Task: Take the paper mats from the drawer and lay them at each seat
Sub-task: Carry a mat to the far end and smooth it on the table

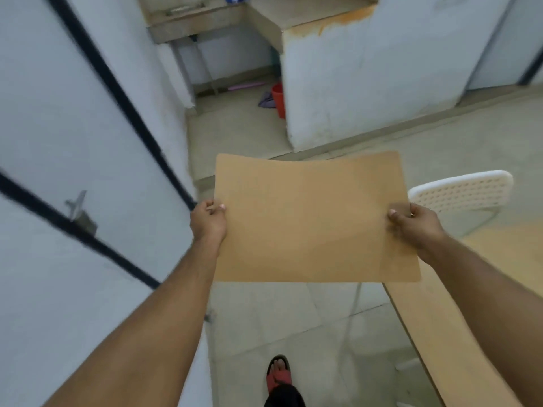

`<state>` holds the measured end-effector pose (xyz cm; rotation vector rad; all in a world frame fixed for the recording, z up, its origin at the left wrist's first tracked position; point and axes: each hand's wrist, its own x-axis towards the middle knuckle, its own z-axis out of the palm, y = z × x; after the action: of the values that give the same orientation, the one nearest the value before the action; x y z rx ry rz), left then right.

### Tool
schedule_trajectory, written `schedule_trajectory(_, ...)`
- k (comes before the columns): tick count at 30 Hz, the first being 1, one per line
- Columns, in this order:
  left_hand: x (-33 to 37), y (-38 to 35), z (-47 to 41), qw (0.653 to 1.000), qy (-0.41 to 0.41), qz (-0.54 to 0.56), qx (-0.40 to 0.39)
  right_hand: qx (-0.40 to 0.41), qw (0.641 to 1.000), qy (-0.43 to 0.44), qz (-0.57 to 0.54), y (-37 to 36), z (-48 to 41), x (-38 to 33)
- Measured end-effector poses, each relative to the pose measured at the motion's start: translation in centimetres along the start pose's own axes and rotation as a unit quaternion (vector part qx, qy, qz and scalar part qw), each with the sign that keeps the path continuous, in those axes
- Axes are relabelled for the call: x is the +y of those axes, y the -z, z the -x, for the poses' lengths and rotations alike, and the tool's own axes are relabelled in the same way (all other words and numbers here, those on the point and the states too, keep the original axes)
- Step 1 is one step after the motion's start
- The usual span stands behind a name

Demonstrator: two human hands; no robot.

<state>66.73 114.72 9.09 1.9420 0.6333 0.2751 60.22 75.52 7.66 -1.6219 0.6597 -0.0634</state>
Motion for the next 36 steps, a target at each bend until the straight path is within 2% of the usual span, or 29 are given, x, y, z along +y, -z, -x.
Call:
schedule_trajectory(5,5.1,-9.6,-7.9,0.993,-0.049,-0.021,-0.109,0.117,0.993,-0.005,-0.011,0.9,-3.3,-2.1)
schedule_trajectory(9,9.2,-18.2,-10.6,0.977,-0.081,-0.021,-0.198,0.215,0.976,-0.016,-0.035,3.4,-5.8,-2.9)
schedule_trajectory(16,16.6,-33.7,-10.2,0.934,-0.175,-0.017,-0.311,0.341,0.933,-0.055,-0.101,9.2,-11.0,-0.7)
schedule_trajectory(23,23.1,-47.3,-7.9,0.885,-0.208,-0.039,-0.414,0.435,0.878,-0.108,-0.167,13.6,-15.3,0.9)
schedule_trajectory(30,26.7,-58.7,-3.6,0.807,-0.258,-0.057,-0.529,0.541,0.806,-0.144,-0.194,14.8,-14.6,2.1)
schedule_trajectory(33,27.3,-62.9,-0.2,0.758,-0.273,-0.064,-0.590,0.597,0.756,-0.168,-0.212,14.2,-13.1,2.9)
schedule_trajectory(36,27.8,-66.0,4.3,0.678,-0.299,-0.087,-0.665,0.666,0.675,-0.197,-0.251,11.3,-10.5,3.8)
